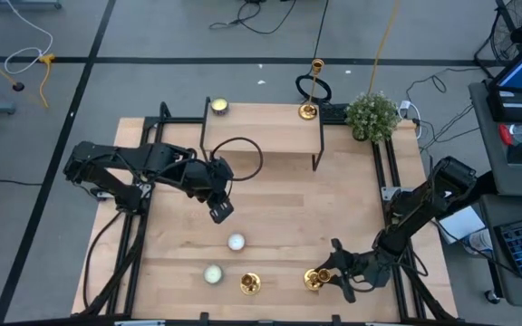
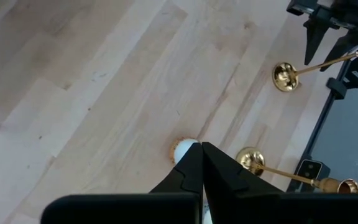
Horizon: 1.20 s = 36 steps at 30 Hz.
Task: Pick & Place candle stick holders
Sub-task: Put the right gold candle holder on the shelf aligned with the other gold candle holder
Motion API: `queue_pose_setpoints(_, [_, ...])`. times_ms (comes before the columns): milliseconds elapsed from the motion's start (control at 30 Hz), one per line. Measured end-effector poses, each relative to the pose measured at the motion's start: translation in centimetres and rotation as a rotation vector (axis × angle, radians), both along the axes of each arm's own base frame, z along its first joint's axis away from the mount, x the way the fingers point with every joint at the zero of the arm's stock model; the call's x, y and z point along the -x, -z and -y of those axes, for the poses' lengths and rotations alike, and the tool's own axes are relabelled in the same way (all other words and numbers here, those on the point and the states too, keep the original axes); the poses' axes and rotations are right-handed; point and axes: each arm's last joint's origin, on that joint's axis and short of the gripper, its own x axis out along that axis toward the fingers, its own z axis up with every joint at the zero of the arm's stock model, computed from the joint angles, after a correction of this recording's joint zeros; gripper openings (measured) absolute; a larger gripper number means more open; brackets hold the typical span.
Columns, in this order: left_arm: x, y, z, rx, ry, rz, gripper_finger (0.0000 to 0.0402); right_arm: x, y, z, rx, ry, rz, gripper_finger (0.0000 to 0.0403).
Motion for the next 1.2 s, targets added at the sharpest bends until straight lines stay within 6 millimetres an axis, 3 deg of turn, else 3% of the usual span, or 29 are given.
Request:
queue_pose_setpoints(167, [0.0,0.0,0.0,-0.002,-0.002,0.000,0.0013,0.0,0.0,-0.1,-0.010,-0.021,-0.011,0.0111])
queue_pose_setpoints(500, [-0.3,-0.2,0.0,-0.014,-0.020,0.043,0.0012,-0.2,-0.3,-0.2,-0.051,-0.057,-0.006,0.0010])
queue_pose_setpoints(867, [-0.4,-0.3,0.0,-0.026,-0.027,0.055,0.0013,-0.8,-0.4,0.3,-0.037,-0.016,0.027,0.0005])
queue_pose_setpoints(1200, [-0.7,-0.5,0.0,-0.036,-0.040,0.094,0.0008,-2.9,-2.8,2.1,-0.001,0.082,0.200,0.0001])
